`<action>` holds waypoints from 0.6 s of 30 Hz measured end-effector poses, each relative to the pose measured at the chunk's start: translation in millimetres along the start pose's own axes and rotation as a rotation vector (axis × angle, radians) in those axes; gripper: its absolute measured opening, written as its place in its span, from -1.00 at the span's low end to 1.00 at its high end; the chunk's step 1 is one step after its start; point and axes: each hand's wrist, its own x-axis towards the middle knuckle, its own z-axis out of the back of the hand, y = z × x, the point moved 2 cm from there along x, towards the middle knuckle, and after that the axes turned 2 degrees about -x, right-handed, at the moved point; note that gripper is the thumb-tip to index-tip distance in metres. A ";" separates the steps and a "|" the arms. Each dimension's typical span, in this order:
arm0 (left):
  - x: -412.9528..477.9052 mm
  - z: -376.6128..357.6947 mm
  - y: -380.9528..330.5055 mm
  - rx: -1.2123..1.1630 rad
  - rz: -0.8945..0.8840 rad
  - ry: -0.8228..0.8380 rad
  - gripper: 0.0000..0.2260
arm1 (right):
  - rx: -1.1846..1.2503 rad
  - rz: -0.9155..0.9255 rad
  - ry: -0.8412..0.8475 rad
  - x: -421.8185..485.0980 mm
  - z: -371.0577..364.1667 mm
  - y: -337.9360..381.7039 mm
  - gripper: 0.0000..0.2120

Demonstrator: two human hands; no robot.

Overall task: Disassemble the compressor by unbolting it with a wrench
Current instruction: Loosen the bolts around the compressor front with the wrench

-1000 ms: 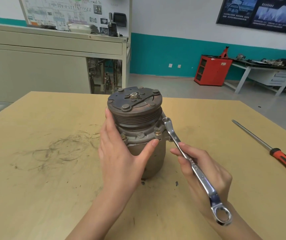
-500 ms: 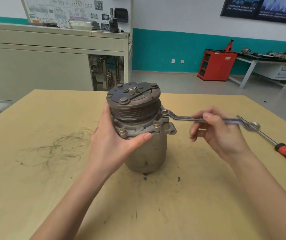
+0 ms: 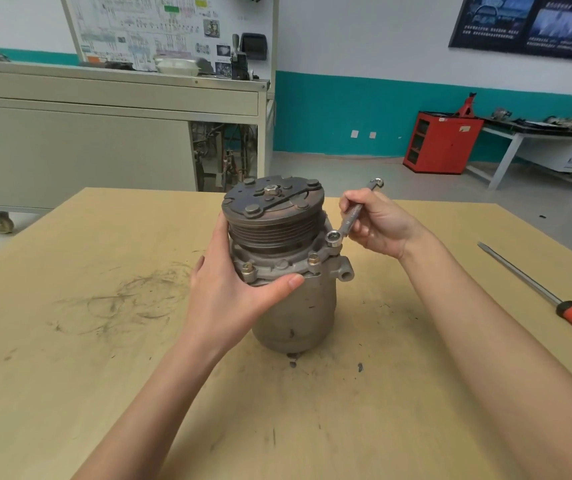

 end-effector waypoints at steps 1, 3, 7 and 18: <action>-1.0 -0.4 0.4 0.001 -0.002 0.000 -0.07 | -0.034 0.003 -0.024 1.5 -3.0 1.7 -0.62; -2.7 -1.1 1.1 0.007 -0.004 0.003 -0.06 | -0.094 0.011 -0.060 2.8 -11.5 6.3 -0.62; -2.9 0.0 0.9 0.015 0.007 0.009 -0.06 | -0.156 0.065 -0.184 -9.2 -20.7 24.1 -0.62; -4.2 -0.5 -0.6 -0.010 0.021 0.017 -0.02 | -0.264 0.510 -0.593 -140.9 -68.2 2.0 -0.77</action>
